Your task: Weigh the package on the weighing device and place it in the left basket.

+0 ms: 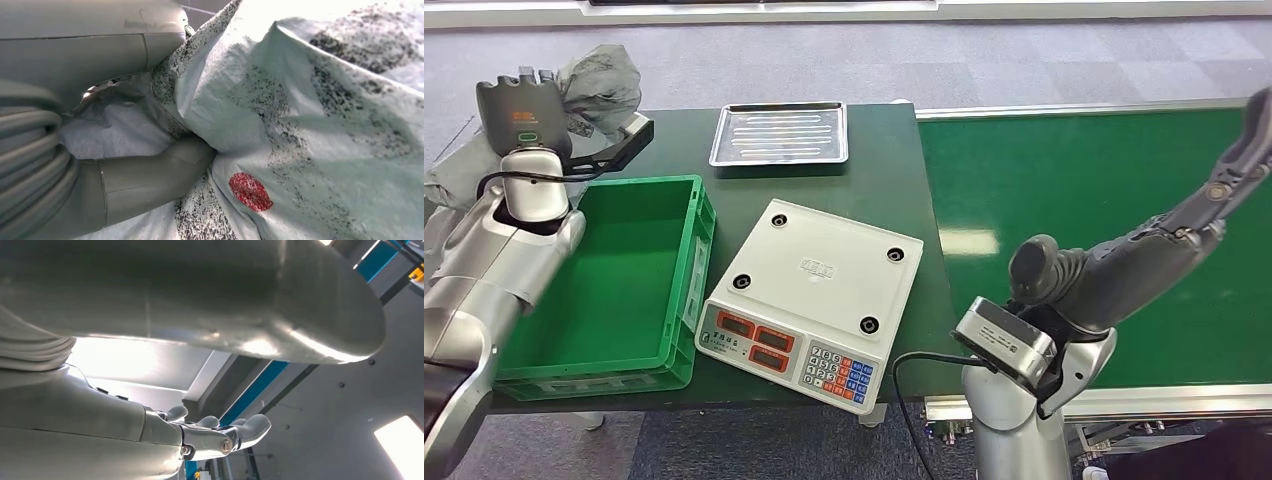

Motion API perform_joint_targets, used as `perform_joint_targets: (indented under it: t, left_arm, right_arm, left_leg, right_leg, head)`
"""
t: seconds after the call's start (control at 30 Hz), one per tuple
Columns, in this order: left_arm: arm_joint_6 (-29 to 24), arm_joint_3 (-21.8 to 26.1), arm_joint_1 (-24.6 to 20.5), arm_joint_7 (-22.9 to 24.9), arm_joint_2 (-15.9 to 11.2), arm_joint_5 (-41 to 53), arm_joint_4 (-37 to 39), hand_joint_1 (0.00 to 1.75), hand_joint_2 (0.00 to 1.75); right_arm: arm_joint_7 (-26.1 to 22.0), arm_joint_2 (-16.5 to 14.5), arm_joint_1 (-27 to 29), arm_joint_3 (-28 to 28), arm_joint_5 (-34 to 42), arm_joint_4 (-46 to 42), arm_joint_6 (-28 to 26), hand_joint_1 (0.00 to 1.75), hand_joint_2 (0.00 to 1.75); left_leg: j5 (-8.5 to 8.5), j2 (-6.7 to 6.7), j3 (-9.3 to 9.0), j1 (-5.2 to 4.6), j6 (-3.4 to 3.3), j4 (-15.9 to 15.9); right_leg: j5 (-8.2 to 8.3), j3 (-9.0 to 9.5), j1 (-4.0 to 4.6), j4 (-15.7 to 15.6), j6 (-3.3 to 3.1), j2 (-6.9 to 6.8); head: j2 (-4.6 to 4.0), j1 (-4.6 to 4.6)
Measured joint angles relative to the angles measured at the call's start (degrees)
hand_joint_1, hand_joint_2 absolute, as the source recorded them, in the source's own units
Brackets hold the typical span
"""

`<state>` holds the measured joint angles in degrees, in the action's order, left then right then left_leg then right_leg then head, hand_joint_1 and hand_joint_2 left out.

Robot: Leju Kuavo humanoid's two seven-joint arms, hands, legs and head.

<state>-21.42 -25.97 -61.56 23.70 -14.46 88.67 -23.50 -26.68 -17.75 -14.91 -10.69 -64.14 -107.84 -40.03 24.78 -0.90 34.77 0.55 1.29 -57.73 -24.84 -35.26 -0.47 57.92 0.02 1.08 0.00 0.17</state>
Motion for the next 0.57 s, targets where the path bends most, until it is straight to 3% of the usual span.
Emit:
perform_joint_targets:
  t: [0.07, 0.1, 0.13, 0.27, 0.33, 0.57]
  left_arm:
    - [1.69, 0.09, 0.43, -0.09, -0.15, 0.00, 0.87, 0.34, 0.87]
    - [3.28, 0.09, 0.50, -0.56, -0.21, 0.00, 1.33, 0.00, 0.44]
    - [5.51, 0.09, 0.51, -1.25, -0.22, 0.00, 1.83, 0.00, 0.00]
    - [16.38, 0.09, 0.65, -3.56, 0.14, -0.02, 3.90, 0.00, 0.00]
    - [19.14, 0.09, 0.88, -3.87, 0.51, -0.01, 4.57, 0.00, 0.00]
    - [19.20, 0.52, 1.21, -3.97, 1.55, 0.02, 5.44, 0.00, 0.00]
  right_arm:
    - [-0.14, 0.00, -0.02, 0.00, 0.40, 0.16, 0.01, 0.00, 0.00]
    - [-0.16, 0.00, -0.04, 0.00, 0.62, 0.28, 0.01, 0.00, 0.00]
    - [-0.14, 0.00, -0.07, -0.01, 0.83, 0.43, 0.02, 0.00, 0.00]
    - [0.24, 0.01, -0.21, -0.21, 1.14, 1.24, 0.05, 0.00, 0.00]
    - [0.41, 0.02, -0.22, -0.24, 1.13, 1.48, 0.05, 0.00, 0.00]
    - [0.15, 0.04, -0.19, -0.23, 0.87, 1.79, 0.05, 0.00, 0.00]
  left_leg:
    - [0.00, -0.01, 0.01, 0.00, 0.00, 0.00]
    - [0.01, -0.02, 0.01, 0.00, 0.01, 0.00]
    - [0.01, -0.02, 0.01, 0.00, 0.01, 0.00]
    - [0.01, -0.02, 0.00, 0.00, 0.02, 0.00]
    - [0.01, -0.04, 0.00, 0.00, 0.02, 0.00]
    - [0.00, -0.08, 0.00, 0.00, 0.02, -0.01]
  right_leg:
    - [-0.01, 0.00, 0.00, 0.00, -0.01, 0.00]
    - [-0.01, 0.00, 0.00, 0.00, -0.01, -0.01]
    - [-0.02, 0.00, 0.00, 0.00, -0.02, -0.01]
    - [-0.02, -0.02, 0.00, 0.00, -0.03, -0.02]
    - [-0.02, -0.01, 0.00, 0.00, -0.03, -0.04]
    - [-0.02, 0.01, 0.00, 0.00, -0.03, -0.08]
  head:
    - [0.00, 0.00]
    - [0.00, 0.01]
    - [0.00, 0.01]
    - [0.00, -0.01]
    - [0.00, -0.01]
    - [0.00, 0.01]
